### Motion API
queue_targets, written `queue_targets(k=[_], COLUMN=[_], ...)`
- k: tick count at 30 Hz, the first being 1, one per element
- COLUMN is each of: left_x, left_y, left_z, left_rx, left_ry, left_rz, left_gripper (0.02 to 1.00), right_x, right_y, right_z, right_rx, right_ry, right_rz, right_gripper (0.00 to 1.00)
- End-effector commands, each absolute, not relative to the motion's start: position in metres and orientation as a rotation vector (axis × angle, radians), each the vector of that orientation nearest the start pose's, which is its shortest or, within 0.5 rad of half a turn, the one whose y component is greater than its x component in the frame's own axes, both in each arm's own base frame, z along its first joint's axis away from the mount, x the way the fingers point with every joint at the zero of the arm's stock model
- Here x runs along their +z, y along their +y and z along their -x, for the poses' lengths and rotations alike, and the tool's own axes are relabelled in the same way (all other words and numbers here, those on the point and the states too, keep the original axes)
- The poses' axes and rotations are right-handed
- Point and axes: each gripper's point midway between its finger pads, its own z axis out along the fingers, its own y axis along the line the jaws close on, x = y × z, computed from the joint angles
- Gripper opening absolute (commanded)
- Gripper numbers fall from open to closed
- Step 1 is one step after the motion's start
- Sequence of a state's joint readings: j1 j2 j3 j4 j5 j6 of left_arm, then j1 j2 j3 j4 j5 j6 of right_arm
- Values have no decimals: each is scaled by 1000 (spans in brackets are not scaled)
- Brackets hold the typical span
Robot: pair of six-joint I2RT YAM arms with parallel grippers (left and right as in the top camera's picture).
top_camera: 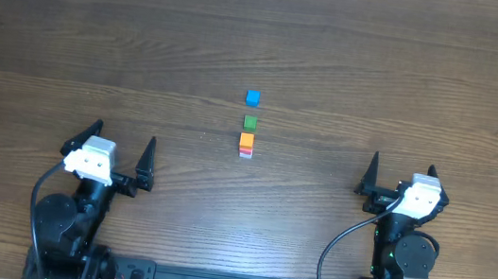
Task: Stack Cubes
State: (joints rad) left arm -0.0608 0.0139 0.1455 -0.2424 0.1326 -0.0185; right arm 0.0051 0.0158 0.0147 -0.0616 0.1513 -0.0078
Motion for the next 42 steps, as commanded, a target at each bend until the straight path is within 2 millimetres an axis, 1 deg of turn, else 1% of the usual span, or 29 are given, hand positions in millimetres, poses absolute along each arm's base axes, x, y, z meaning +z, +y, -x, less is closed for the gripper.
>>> queue_targets(k=[1, 15, 17, 22, 28, 34, 42], left_x=[179, 173, 173, 164, 165, 164, 163], left_y=[-35, -40, -43, -49, -48, -38, -38], left_z=[-233, -237, -237, -239, -240, -242, -242], left_rx=[-162, -188, -202, -230, -239, -208, -207], left_ry=[1669, 1642, 1636, 1630, 1618, 1615, 1616], left_rz=[-141, -156, -170, -195, -178, -144, -144], left_gripper=[998, 1000, 998, 1000, 1000, 1000, 1000], right_x=[160, 160, 160, 160, 160, 160, 161], right_y=[-24, -24, -24, -24, -24, -24, -24], right_z=[-245, -245, -245, -245, -245, -245, -245], right_rx=[-125, -125, -125, -125, -125, -125, -125], right_ry=[1628, 1628, 1628, 1628, 1628, 1628, 1628], right_rz=[-98, -98, -98, -98, -98, -98, -98], right_gripper=[993, 993, 993, 993, 991, 993, 993])
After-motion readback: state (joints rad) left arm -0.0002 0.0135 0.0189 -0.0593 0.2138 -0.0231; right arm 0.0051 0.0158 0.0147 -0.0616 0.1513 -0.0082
